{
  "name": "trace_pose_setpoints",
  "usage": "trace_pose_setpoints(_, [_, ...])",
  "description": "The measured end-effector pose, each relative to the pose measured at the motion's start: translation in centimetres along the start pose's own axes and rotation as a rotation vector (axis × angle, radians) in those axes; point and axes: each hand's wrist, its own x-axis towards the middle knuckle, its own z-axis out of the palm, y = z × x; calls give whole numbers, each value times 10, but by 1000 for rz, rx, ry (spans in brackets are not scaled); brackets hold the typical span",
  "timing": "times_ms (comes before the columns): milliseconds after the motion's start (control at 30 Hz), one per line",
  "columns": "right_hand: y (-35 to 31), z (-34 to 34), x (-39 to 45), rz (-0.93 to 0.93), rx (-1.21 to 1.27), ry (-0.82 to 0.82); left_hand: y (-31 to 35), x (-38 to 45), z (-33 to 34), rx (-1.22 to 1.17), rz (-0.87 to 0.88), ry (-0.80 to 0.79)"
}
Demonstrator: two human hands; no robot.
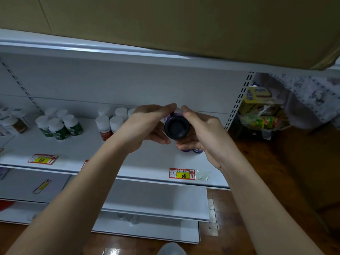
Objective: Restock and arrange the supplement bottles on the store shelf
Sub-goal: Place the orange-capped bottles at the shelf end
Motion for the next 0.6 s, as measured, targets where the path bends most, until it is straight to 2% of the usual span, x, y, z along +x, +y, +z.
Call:
trace_pose_setpoints(267, [17, -19, 1, -43, -161, -70, -5, 3, 2, 0, 59, -94])
trace_pose_setpoints(600, [35, -37, -9, -91, -363, 41, -25, 24, 23, 29, 166, -202])
